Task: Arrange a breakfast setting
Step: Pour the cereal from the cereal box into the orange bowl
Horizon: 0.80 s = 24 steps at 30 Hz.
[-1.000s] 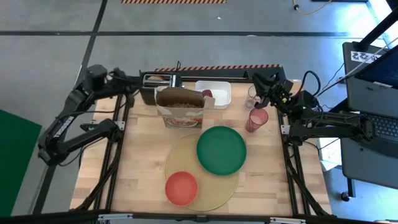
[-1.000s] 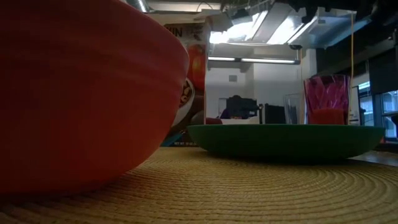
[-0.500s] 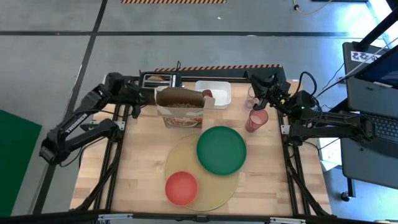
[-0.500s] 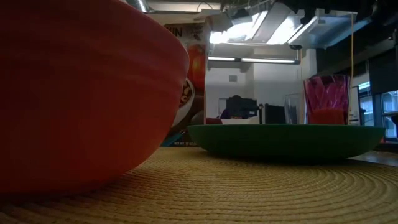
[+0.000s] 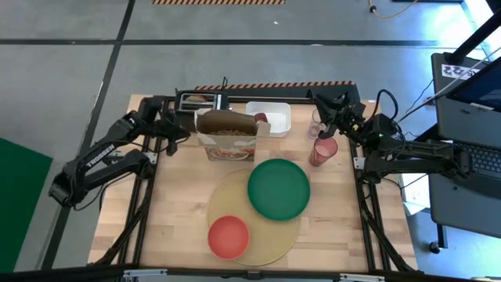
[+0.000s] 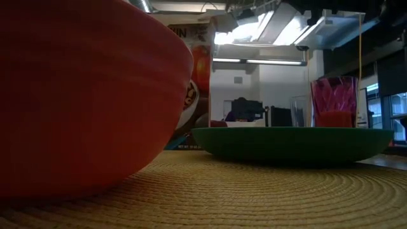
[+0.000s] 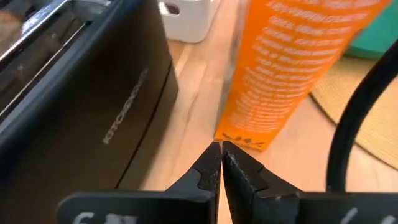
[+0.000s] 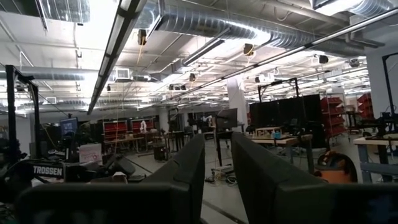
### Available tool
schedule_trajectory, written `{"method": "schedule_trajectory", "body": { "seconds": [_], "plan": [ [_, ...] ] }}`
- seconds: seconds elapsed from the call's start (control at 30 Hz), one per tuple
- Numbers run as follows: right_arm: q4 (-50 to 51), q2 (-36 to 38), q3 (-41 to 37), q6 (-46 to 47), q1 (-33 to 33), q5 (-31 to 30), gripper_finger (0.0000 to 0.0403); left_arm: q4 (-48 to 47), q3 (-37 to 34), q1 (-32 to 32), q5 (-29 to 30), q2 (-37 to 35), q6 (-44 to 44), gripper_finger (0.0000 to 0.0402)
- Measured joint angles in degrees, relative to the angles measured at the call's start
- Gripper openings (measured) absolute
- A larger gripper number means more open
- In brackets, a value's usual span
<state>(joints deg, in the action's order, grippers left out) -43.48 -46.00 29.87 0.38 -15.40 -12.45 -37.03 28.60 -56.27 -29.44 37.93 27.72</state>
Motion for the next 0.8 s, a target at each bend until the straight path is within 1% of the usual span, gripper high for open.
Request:
{"method": "schedule_trajectory", "body": {
  "seconds": [0.1, 0.2, 0.5, 0.57, 0.67, 0.8],
  "plan": [
    [-0.02, 0.0, 0.0, 0.0, 0.0, -0.02, 0.0085, 0.23, 0.0, 0.2, 1.48, 0.06, -0.39, 0.0027],
    [-0.02, 0.0, 0.0, 0.0, 0.0, -0.02, 0.0085, 0.13, 0.0, 0.2, 2.27, 1.59, -0.18, 0.0059],
    [-0.02, 0.0, 0.0, 0.0, 0.0, -0.06, 0.0085, 0.22, 0.0, 0.23, 2.92, 6.33, -0.31, 0.0215],
    [-0.02, 0.0, 0.0, 0.0, 0.0, -0.06, 0.0085, 0.53, 0.0, 0.27, 1.81, 7.2, -0.12, 0.0247],
    [-0.02, 0.0, 0.0, 0.0, 0.0, -0.02, 0.0085, 1.49, 0.0, 1.45, -0.22, 8.43, -0.13, 0.0288],
    [-0.02, 0.0, 0.0, 0.0, 0.0, 0.01, 0.0085, 3.06, 0.0, 4.68, -2.07, 10.27, -0.13, 0.0334]
  ]
}}
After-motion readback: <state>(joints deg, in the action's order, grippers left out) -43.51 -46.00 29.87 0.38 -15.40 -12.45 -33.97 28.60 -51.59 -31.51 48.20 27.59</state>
